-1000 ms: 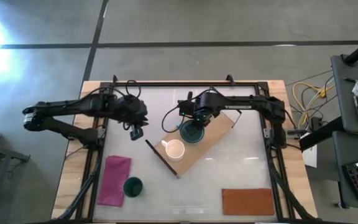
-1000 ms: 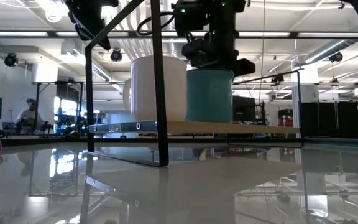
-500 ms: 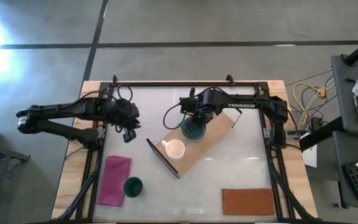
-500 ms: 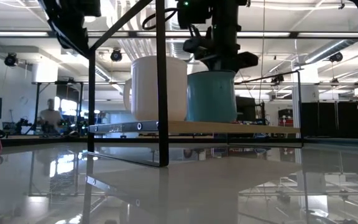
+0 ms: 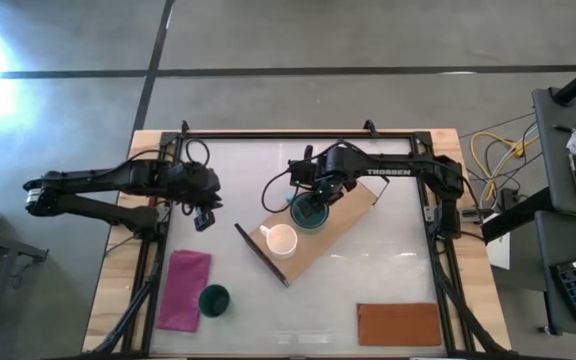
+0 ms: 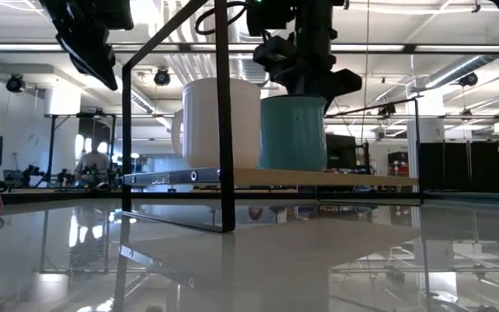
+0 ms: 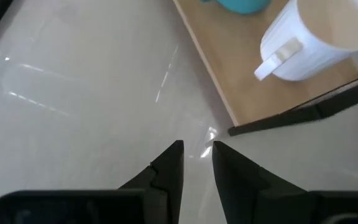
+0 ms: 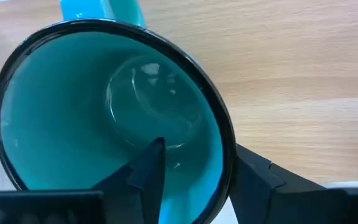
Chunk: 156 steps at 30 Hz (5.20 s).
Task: Stack small to large cups/mugs on shelf
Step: Put the blue mug on the shelf, then put the green cup on the shelf
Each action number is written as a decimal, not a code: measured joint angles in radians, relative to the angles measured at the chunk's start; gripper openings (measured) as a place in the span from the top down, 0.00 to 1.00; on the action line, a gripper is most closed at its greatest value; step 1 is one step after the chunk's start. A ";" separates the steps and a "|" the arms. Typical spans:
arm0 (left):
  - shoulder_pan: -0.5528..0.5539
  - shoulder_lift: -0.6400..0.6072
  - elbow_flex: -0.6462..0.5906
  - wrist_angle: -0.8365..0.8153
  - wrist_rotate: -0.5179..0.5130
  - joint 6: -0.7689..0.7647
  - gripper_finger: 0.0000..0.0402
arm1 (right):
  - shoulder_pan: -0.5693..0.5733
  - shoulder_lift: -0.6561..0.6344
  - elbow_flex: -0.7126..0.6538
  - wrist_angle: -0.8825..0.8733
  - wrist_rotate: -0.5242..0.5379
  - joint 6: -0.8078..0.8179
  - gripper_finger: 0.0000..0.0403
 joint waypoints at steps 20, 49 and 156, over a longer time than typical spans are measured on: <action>0.000 -0.026 0.006 -0.041 0.034 0.000 0.82 | 0.009 -0.007 0.084 -0.211 0.070 -0.086 0.54; -0.804 0.224 0.266 -0.333 -0.050 -0.664 0.82 | -0.007 -0.077 0.268 -0.296 0.317 -0.264 0.53; 0.200 1.292 1.411 -0.030 0.226 0.446 1.00 | -0.279 -0.721 -0.219 -0.055 0.311 0.045 0.54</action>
